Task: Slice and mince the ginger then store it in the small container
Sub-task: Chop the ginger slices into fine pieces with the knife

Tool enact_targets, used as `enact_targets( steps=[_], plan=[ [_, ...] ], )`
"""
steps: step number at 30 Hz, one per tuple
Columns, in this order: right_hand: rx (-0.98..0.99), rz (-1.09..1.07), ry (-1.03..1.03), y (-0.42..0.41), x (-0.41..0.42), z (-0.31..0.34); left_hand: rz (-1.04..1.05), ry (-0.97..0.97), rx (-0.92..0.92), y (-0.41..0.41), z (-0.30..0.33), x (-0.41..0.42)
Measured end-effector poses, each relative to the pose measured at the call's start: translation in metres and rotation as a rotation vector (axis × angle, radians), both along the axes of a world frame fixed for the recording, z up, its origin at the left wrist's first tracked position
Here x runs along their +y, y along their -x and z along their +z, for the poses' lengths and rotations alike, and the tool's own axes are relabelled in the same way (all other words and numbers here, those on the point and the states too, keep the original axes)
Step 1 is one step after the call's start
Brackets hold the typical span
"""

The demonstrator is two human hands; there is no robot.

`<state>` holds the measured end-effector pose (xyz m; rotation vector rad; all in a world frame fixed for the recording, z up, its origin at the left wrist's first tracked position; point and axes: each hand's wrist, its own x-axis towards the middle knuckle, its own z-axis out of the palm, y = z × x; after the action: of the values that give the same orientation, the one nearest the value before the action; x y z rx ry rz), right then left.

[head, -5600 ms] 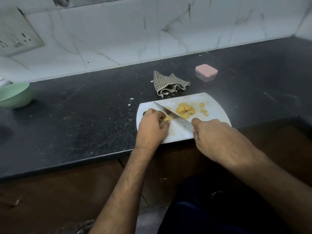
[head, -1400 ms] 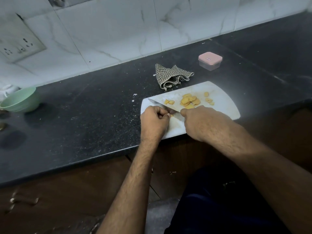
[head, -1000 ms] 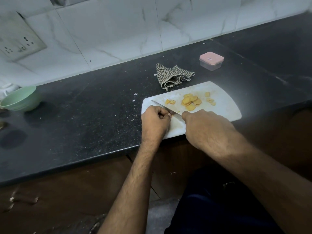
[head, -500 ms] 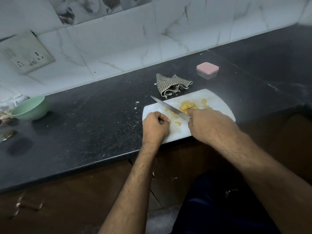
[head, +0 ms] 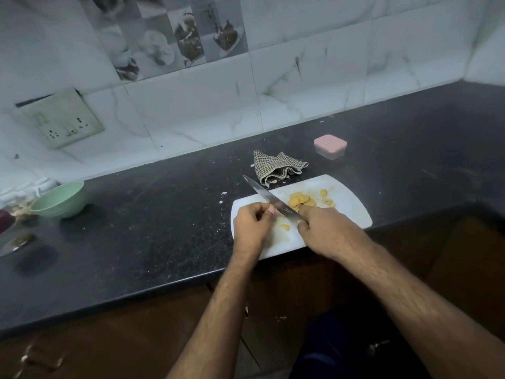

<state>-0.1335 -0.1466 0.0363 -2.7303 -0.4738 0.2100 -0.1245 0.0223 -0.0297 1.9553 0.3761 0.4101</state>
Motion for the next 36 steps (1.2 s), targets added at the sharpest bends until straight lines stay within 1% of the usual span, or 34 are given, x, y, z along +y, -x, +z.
enact_targets(
  steps=[3, 5, 10, 12, 15, 19, 23, 27, 31, 33, 36],
  plan=[
    [-0.012, -0.004, -0.014, -0.003, -0.001, -0.001, 0.019, 0.019, 0.01, -0.007, 0.003, 0.003],
    [-0.016, -0.015, -0.015, -0.005, -0.001, 0.0, 0.02, -0.006, 0.028, -0.01, 0.007, 0.004],
    [-0.057, -0.058, -0.003, -0.01, 0.0, 0.002, 0.025, -0.343, 0.059, -0.019, 0.015, 0.013],
    [-0.07, -0.074, 0.013, -0.014, 0.0, 0.0, 0.03, -0.387, 0.062, -0.021, 0.015, 0.017],
    [-0.04, -0.079, 0.007, -0.018, -0.001, -0.002, -0.005, -0.401, 0.053, -0.021, 0.012, 0.018],
    [-0.034, -0.062, 0.007, -0.019, 0.0, -0.001, -0.013, -0.381, -0.013, -0.021, 0.01, 0.021],
    [-0.03, -0.05, 0.012, -0.016, -0.002, -0.002, -0.024, -0.26, -0.019, -0.018, 0.01, 0.023],
    [-0.011, -0.052, 0.014, -0.01, -0.003, -0.003, -0.067, -0.242, 0.094, -0.015, 0.014, 0.023],
    [0.041, -0.028, 0.035, -0.004, -0.004, -0.002, 0.017, -0.277, 0.226, -0.013, 0.008, 0.01],
    [0.057, -0.016, 0.044, 0.001, -0.002, -0.001, 0.051, -0.304, 0.247, -0.011, 0.007, 0.005],
    [0.038, -0.005, 0.052, 0.006, 0.0, 0.0, 0.065, -0.338, 0.228, -0.01, 0.006, 0.006]
  ],
)
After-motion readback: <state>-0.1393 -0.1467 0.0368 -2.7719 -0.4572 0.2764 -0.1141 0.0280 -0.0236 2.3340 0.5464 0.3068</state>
